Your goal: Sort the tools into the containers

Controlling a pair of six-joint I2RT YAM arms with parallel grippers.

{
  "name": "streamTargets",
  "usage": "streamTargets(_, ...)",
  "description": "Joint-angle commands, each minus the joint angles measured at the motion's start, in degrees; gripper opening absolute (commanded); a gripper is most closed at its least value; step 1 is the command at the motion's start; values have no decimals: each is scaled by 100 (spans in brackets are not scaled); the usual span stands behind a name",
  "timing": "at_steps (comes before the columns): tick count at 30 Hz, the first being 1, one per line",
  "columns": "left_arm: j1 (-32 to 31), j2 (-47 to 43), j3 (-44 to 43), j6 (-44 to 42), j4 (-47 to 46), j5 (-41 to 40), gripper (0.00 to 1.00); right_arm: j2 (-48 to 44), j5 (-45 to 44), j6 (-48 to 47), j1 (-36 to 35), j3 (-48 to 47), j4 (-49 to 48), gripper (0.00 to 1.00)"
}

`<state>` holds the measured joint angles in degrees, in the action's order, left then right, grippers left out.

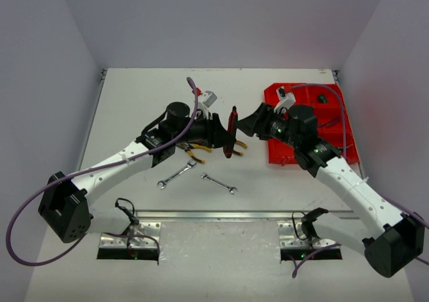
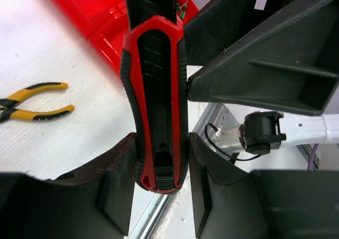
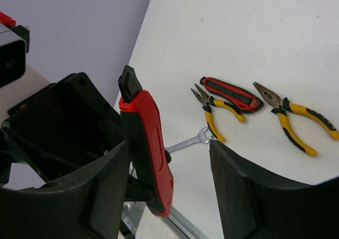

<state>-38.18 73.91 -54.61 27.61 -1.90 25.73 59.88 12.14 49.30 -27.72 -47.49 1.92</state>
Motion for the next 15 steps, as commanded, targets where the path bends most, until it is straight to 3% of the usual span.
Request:
streamTargets(1,-278,-58,-25,141,-524,1,0,128,-277,27,-94,-320,-262,59)
streamTargets(12,-287,134,-175,96,-522,-162,0,-326,-149,78,-94,158,-489,59)
streamTargets(15,-295,203,-225,113,-523,2,0,-81,-98,-9,-93,-76,-280,52)
